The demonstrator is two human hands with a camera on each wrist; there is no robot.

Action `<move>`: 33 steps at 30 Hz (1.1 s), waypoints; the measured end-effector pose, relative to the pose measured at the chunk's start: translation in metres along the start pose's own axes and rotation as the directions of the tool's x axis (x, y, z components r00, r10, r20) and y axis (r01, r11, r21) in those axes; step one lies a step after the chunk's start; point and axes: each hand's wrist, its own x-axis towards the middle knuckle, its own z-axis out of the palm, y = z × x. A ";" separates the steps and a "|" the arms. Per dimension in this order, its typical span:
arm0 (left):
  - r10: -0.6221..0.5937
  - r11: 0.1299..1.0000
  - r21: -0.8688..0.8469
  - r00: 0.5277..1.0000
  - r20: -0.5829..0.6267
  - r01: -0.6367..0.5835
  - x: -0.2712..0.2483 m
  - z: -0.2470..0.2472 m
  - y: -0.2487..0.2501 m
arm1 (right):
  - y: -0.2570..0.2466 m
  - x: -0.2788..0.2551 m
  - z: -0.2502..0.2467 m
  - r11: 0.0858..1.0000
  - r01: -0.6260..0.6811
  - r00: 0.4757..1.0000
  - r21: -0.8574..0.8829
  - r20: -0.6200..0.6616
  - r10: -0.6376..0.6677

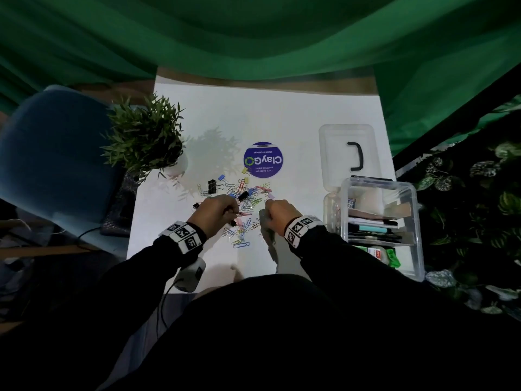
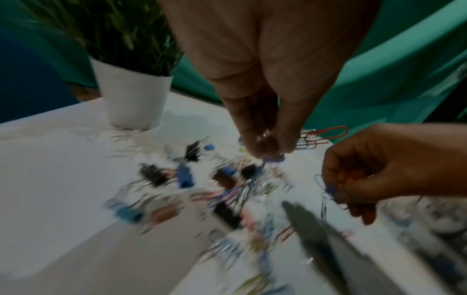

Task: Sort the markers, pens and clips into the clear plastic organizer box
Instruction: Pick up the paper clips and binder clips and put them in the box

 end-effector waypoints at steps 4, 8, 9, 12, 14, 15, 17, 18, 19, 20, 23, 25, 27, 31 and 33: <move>0.080 0.969 -0.235 0.997 -0.009 -0.080 0.017 -0.015 0.068 | 0.019 -0.030 -0.044 0.967 -0.050 0.979 0.252 -0.178 0.097; 0.206 0.918 -0.340 0.978 -0.030 -0.204 0.042 -0.016 0.139 | 0.058 -0.062 -0.086 0.895 -0.060 0.910 0.442 -0.345 0.231; 0.237 0.909 -0.347 0.971 -0.029 -0.232 0.049 -0.013 0.156 | 0.067 -0.070 -0.096 0.878 -0.066 0.883 0.475 -0.382 0.273; 0.308 0.900 -0.317 0.951 -0.026 -0.300 0.069 0.002 0.196 | 0.097 -0.090 -0.118 0.869 -0.119 0.788 0.480 -0.486 0.377; 0.332 0.901 -0.294 0.943 -0.005 -0.319 0.082 0.018 0.214 | 0.117 -0.097 -0.123 0.869 -0.175 0.757 0.463 -0.501 0.419; 0.341 0.907 -0.269 0.940 0.016 -0.324 0.089 0.027 0.222 | 0.125 -0.099 -0.123 0.867 -0.207 0.758 0.453 -0.486 0.435; 0.341 0.929 -0.181 0.937 0.073 -0.324 0.101 0.046 0.232 | 0.136 -0.101 -0.122 0.876 -0.293 0.775 0.384 -0.441 0.453; 0.331 0.939 -0.136 0.938 0.102 -0.316 0.106 0.055 0.235 | 0.139 -0.102 -0.121 0.886 -0.335 0.789 0.322 -0.419 0.450; 0.322 0.945 -0.096 0.938 0.130 -0.311 0.112 0.063 0.237 | 0.141 -0.102 -0.120 0.894 -0.366 0.802 0.259 -0.399 0.444; 0.314 0.949 -0.056 0.937 0.155 -0.309 0.116 0.071 0.238 | 0.143 -0.102 -0.119 0.899 -0.384 0.814 0.213 -0.382 0.438; 0.305 0.949 0.023 0.932 0.196 -0.316 0.124 0.082 0.238 | 0.144 -0.103 -0.116 0.894 -0.406 0.824 0.188 -0.347 0.447; 0.327 0.942 0.024 0.929 0.175 -0.336 0.122 0.077 0.233 | 0.139 -0.104 -0.115 0.901 -0.395 0.827 0.178 -0.359 0.433; 0.342 0.939 -0.013 0.933 0.110 -0.343 0.116 0.064 0.218 | 0.126 -0.104 -0.115 0.920 -0.340 0.829 0.193 -0.400 0.390; 0.192 0.981 -0.040 0.980 0.050 -0.190 0.100 0.042 0.148 | 0.085 -0.094 -0.102 0.951 -0.183 0.901 0.251 -0.344 0.264; 0.091 0.994 0.046 0.992 0.084 -0.095 0.087 0.038 0.108 | 0.061 -0.077 -0.086 0.969 -0.140 0.954 0.205 -0.232 0.187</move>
